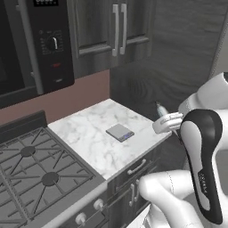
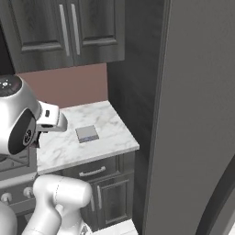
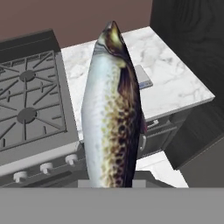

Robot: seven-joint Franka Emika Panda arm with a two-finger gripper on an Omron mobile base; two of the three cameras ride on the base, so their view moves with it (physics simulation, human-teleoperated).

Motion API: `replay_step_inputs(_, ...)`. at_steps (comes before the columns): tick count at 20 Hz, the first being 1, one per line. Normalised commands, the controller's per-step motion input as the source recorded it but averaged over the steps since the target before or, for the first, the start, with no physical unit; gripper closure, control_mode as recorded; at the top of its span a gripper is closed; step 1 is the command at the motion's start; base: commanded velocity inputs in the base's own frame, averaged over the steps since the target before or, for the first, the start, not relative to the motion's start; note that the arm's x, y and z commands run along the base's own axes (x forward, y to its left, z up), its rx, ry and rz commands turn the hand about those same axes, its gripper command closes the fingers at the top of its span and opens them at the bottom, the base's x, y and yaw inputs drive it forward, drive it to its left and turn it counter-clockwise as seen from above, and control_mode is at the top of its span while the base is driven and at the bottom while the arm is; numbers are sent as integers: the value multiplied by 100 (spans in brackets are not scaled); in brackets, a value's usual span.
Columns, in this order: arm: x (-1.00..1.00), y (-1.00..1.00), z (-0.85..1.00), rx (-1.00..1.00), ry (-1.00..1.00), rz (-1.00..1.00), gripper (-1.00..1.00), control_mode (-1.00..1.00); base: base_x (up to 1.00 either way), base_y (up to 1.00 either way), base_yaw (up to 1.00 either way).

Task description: Take the fish from the fridge and place it on the digital scale on the counter by the fridge. Wait a few seconds for a reading, then move it to the plate on the dining counter.

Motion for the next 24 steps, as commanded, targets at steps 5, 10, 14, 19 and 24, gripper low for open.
replay_step_inputs(5, 0, 0, 0, 0, 0, 0, 100, 100, 1, 0, 0)
replay_step_inputs(10, 0, 0, 0, 0, 0, 0, 100, 100, 0, 0, 0)
replay_step_inputs(14, 10, 0, -3, 0, 0, 5, 100, -100, 7, 0, 4)
replay_step_inputs(19, 91, 12, -4, -1, 28, 7, 100, -100, 0, 0, 0)
replay_step_inputs(24, 98, 0, -14, 0, 36, 5, 100, -100, 0, 0, 0)
